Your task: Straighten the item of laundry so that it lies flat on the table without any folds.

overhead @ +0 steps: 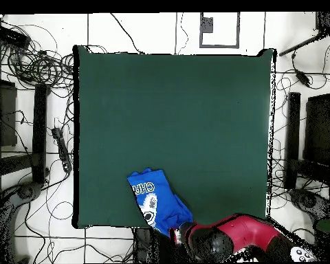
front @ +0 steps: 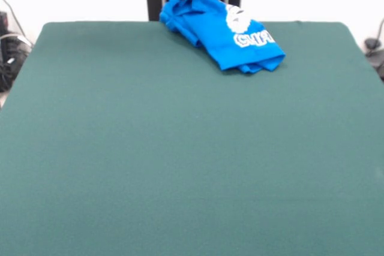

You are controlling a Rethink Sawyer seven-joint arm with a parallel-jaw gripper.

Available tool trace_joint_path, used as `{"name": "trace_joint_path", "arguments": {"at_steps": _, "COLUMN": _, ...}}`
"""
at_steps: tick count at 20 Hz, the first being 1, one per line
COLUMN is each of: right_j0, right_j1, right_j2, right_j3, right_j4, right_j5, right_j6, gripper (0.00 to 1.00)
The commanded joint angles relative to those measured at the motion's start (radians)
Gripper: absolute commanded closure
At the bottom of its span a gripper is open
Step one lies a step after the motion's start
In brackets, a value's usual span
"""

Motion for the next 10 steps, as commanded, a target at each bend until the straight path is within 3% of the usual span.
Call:
{"name": "trace_joint_path", "arguments": {"at_steps": 1, "right_j0": 0.013, "right_j1": -0.005, "right_j2": 0.035, "right_j3": -0.103, "right_j4": -0.029, "right_j5": 0.03, "right_j6": -0.131, "gripper": 0.0}}
{"name": "trace_joint_path", "arguments": {"at_steps": 10, "right_j0": -0.036, "right_j1": -0.099, "right_j2": 0.099, "right_j3": -0.076, "right_j4": 0.047, "right_j5": 0.101, "right_j6": -0.195, "gripper": 0.0}}
